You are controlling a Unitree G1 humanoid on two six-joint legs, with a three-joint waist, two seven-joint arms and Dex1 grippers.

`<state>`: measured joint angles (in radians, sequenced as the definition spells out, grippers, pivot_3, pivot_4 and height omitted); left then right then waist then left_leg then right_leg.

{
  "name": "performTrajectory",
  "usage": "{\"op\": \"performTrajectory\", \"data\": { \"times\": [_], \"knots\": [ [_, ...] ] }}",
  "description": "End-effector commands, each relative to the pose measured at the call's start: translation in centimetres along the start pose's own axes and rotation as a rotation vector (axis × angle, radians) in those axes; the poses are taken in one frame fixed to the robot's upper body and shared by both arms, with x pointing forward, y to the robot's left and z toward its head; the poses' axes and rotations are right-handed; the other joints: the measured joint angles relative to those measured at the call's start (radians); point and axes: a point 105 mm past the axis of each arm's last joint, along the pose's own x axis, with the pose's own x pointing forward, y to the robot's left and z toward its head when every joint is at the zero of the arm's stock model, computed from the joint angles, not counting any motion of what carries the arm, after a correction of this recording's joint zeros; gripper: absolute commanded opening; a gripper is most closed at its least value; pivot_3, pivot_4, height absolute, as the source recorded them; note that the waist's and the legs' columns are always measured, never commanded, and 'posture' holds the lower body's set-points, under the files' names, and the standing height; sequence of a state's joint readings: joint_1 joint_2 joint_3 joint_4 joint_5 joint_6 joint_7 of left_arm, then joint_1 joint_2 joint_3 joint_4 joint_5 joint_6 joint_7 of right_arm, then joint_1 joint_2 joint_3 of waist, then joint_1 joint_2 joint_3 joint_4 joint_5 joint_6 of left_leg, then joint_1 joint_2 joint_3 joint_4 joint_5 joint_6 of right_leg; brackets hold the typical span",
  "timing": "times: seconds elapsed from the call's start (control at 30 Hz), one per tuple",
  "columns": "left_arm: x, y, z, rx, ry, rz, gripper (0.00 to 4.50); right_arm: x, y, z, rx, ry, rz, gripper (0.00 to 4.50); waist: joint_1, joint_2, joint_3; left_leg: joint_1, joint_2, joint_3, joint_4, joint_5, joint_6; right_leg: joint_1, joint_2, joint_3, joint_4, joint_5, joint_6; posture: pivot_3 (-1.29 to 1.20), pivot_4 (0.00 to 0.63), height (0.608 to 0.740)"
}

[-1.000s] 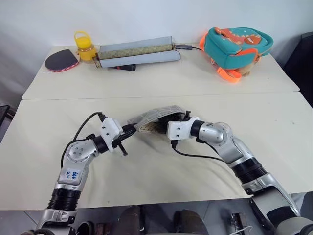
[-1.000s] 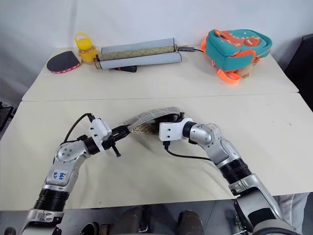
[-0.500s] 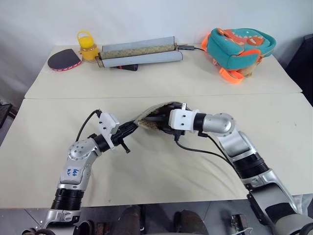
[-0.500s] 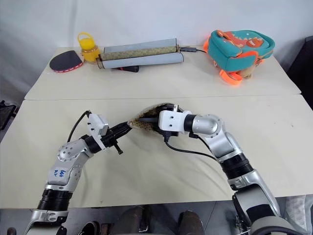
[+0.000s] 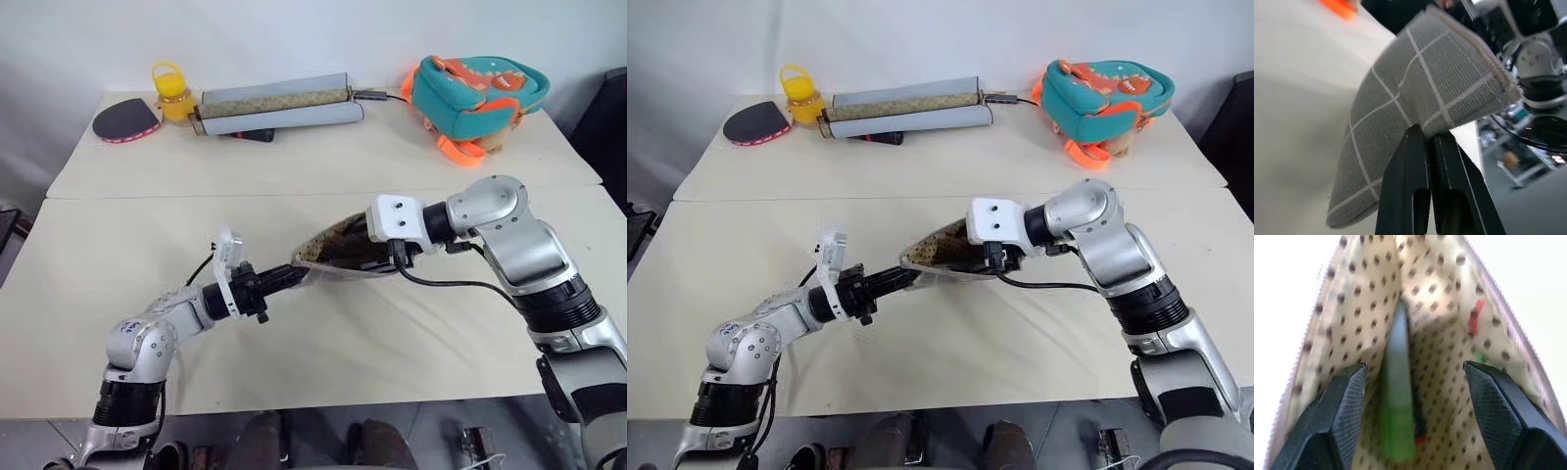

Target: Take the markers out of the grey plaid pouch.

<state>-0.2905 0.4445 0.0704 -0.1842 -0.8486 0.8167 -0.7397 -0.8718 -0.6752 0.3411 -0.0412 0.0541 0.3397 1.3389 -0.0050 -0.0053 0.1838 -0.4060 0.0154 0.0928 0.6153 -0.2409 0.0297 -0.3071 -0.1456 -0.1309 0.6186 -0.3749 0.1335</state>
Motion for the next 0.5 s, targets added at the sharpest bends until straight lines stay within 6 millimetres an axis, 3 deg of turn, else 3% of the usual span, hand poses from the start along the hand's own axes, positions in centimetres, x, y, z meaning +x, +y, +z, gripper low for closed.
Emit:
{"op": "performTrajectory", "data": {
  "times": [0.03,0.2,0.37,0.5],
  "knots": [
    [0.1,0.4,-0.5,0.068,0.016,0.04,0.0,0.6,0.2,0.0,-0.022,0.027,0.014,3.25,0.003,0.0,0.0,0.0,0.0,0.0,0.0,0.0,0.0,0.0,0.0,0.0,0.0,0.0,0.0,0.0,0.15,0.74],
    [-0.2,1.9,-1.3,0.101,0.009,0.136,0.0,2.1,1.8,-2.1,-0.009,0.082,0.061,3.25,0.006,0.0,0.0,0.0,-0.001,0.0,0.0,0.0,0.0,0.001,0.0,0.0,-0.002,0.0,0.0,0.0,0.15,0.74],
    [-0.1,1.5,-0.9,0.115,-0.018,0.115,0.0,2.8,1.9,-2.5,-0.059,0.095,0.038,3.25,0.002,0.0,0.0,0.0,-0.001,0.001,0.0,0.0,0.0,0.001,0.0,-0.001,-0.003,0.0,0.0,0.0,0.15,0.74],
    [0.0,1.6,-0.9,0.102,-0.014,0.12,0.0,3.2,1.2,-3.1,-0.084,0.121,-0.001,2.29,0.002,0.0,0.0,0.0,0.0,0.001,0.0,0.0,-0.001,0.001,0.0,-0.001,-0.003,0.0,0.0,0.0,0.15,0.74]
  ]
}}
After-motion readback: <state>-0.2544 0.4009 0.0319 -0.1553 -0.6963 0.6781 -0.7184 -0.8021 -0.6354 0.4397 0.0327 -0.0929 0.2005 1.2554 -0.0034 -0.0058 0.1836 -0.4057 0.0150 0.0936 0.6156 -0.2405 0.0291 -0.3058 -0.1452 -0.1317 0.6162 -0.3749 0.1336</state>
